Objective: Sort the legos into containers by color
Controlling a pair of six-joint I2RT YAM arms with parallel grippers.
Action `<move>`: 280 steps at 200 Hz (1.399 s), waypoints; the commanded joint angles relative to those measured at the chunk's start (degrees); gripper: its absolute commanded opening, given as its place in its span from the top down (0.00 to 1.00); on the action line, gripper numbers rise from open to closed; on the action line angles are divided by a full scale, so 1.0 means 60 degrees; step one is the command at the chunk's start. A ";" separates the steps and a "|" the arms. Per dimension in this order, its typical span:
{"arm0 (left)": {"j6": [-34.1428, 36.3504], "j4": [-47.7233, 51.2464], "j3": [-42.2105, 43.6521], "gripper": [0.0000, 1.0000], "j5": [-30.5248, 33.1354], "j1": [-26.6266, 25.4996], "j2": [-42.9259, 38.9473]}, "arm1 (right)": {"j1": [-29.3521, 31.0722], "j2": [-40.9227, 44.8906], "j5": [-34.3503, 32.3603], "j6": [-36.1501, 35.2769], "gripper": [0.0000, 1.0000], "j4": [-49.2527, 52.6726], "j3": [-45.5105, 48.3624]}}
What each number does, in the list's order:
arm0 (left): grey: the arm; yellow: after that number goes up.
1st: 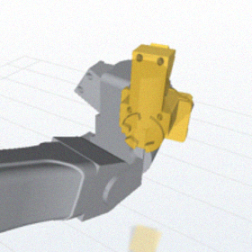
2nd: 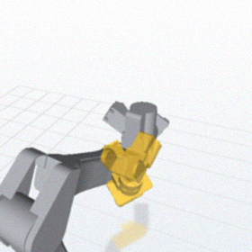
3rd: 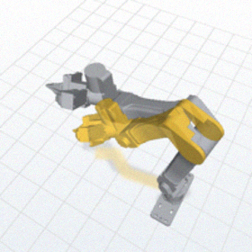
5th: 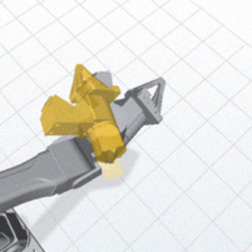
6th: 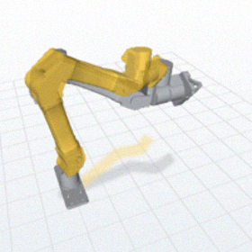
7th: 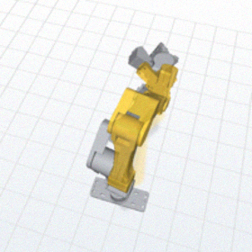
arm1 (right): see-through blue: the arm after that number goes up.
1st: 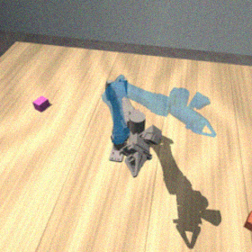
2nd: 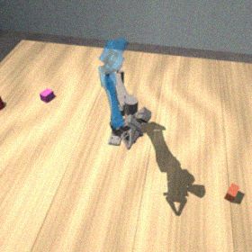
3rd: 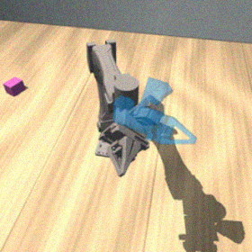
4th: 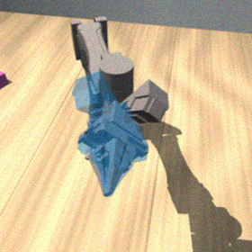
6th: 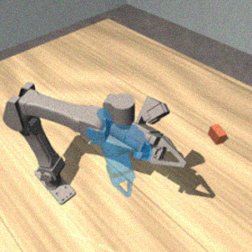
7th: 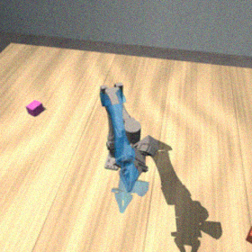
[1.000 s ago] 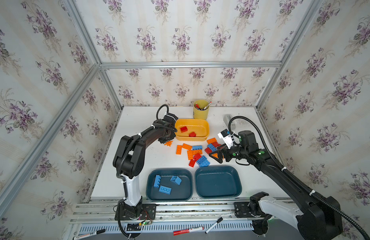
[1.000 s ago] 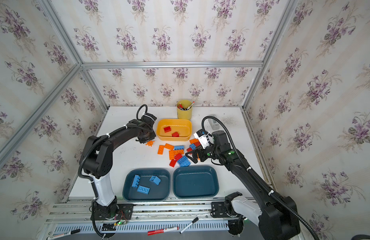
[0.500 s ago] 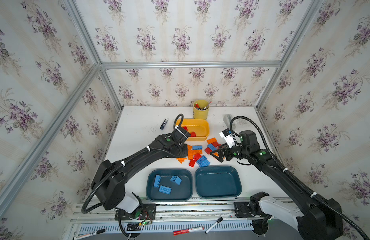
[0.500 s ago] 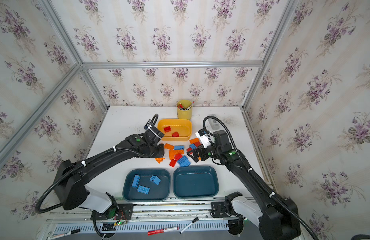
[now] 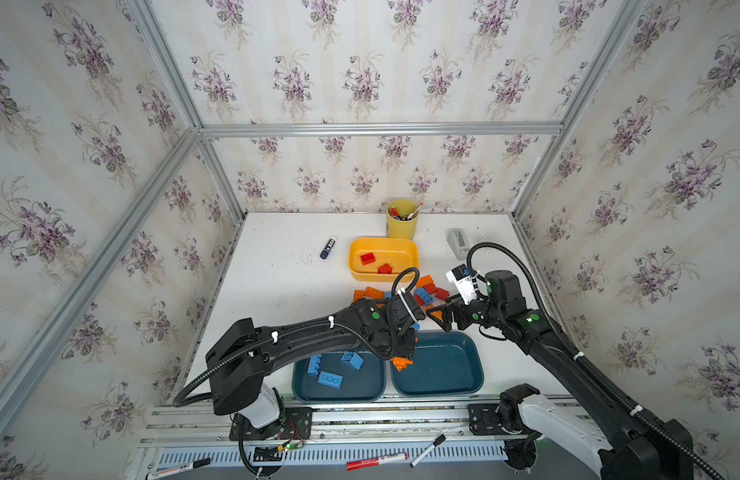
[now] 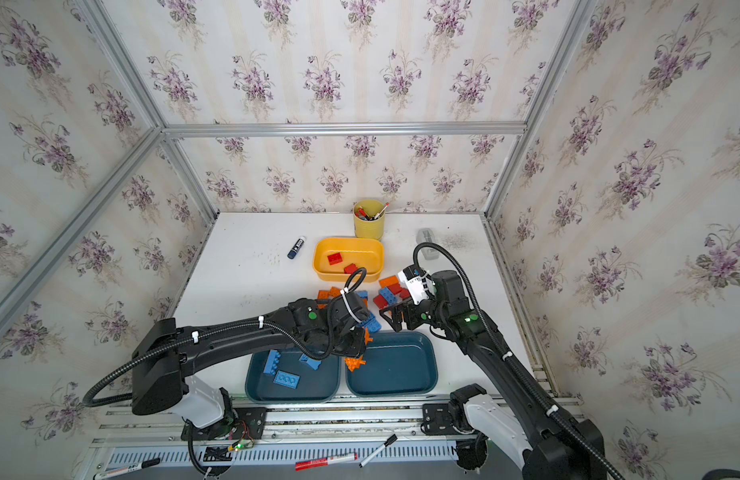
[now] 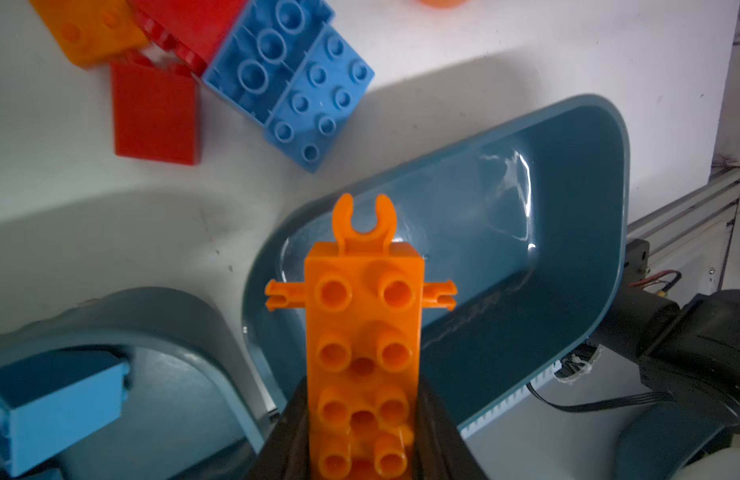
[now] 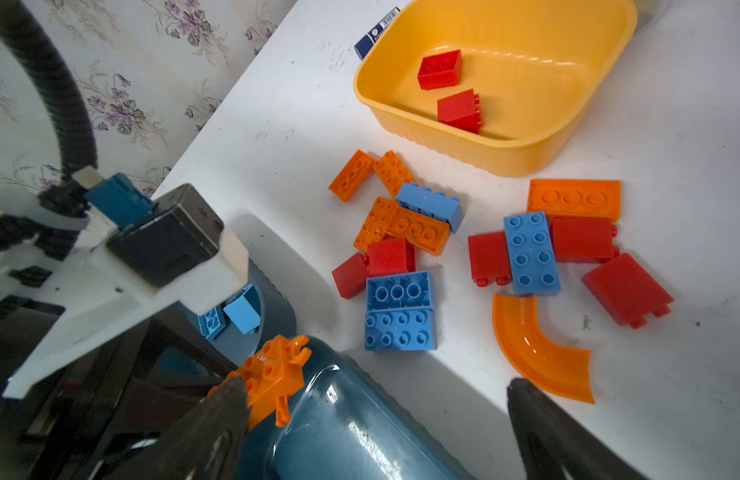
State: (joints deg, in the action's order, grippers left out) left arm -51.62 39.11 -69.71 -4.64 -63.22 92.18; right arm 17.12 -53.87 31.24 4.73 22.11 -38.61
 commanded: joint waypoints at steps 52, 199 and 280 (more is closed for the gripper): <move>-0.0917 -0.0777 0.0262 0.60 -0.0338 -0.0233 0.0329 | 0.0002 0.0444 0.0018 0.0173 0.00 0.0084 0.0019; 0.2431 0.0707 -0.0087 0.32 0.2431 0.3676 -0.0244 | 0.0002 0.0482 0.0301 0.0412 0.00 -0.0014 -0.0015; 0.3314 -0.0460 -0.0600 0.32 0.2321 0.4472 0.2108 | 0.0001 0.0481 0.0227 0.0434 0.00 -0.0120 0.0190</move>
State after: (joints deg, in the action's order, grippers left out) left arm -34.52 39.44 -73.87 9.50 -36.97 103.00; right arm 17.12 -51.07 32.34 6.70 23.03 -37.82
